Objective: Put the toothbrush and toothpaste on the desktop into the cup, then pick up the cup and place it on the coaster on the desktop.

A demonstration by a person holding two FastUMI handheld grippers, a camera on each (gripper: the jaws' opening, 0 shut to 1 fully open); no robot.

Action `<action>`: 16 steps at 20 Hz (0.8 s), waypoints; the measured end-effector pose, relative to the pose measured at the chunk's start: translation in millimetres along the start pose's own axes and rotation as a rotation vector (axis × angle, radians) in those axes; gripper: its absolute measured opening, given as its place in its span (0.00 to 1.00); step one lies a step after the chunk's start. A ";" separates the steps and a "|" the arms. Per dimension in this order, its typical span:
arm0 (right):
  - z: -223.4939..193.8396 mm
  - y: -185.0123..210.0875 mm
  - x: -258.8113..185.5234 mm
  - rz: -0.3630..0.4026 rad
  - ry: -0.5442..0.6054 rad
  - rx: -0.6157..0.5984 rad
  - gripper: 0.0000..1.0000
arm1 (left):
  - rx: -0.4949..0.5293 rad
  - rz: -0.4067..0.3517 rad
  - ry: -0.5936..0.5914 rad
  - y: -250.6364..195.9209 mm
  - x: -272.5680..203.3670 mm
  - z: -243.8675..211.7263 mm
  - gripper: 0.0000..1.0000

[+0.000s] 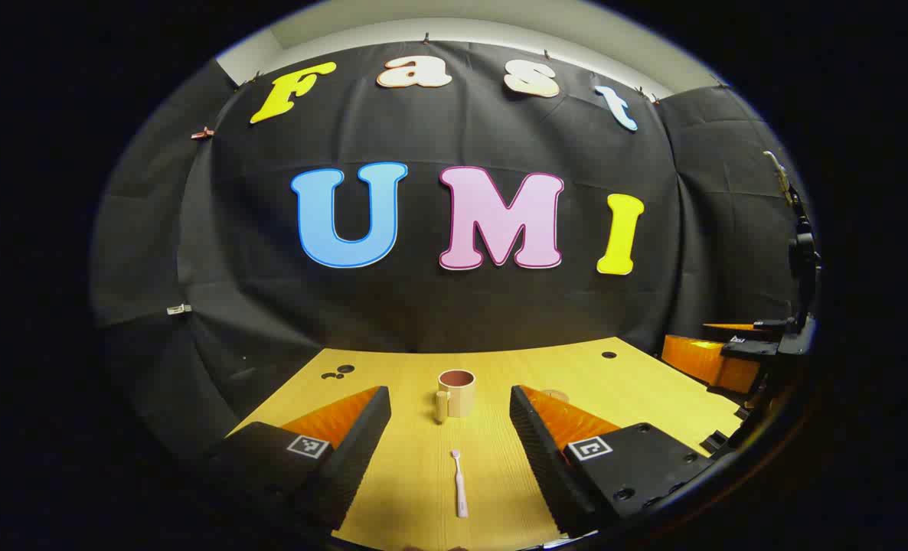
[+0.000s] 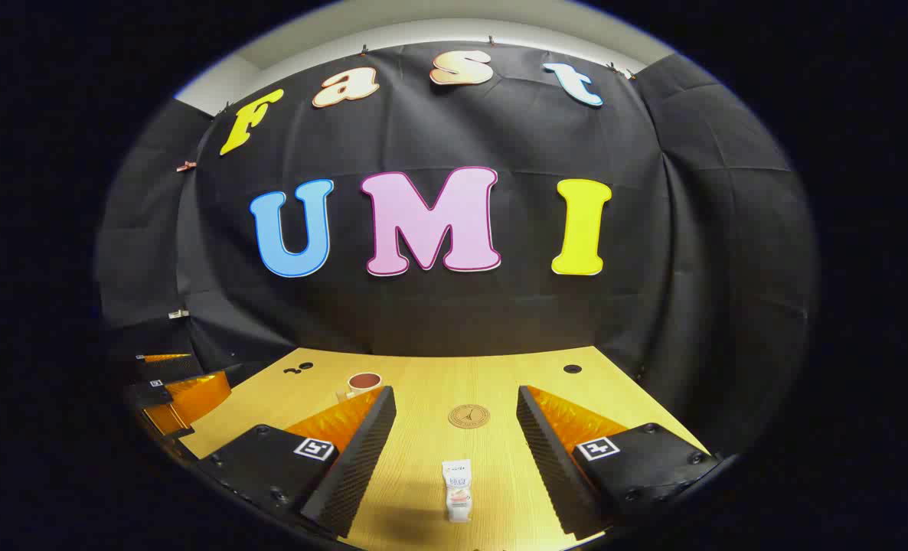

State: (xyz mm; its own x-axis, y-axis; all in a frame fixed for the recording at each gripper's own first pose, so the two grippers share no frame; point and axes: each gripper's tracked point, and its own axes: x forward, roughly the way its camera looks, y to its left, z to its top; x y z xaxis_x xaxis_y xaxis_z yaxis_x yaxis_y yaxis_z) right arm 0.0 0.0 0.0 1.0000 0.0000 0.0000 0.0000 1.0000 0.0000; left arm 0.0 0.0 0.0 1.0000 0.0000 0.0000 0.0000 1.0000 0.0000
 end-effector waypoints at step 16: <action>-33.5 -2.3 22.4 0.013 0.123 0.003 0.98 | -0.008 0.030 0.057 0.3 8.8 -18.9 0.97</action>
State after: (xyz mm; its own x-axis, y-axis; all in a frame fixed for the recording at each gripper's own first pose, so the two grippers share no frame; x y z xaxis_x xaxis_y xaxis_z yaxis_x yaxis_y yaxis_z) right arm 22.4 -2.3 -33.5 0.9923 0.0128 -0.1231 -0.0125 0.9999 0.0038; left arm 8.8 0.3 -18.9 0.9980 0.0295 -0.0566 -0.0299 0.9995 -0.0067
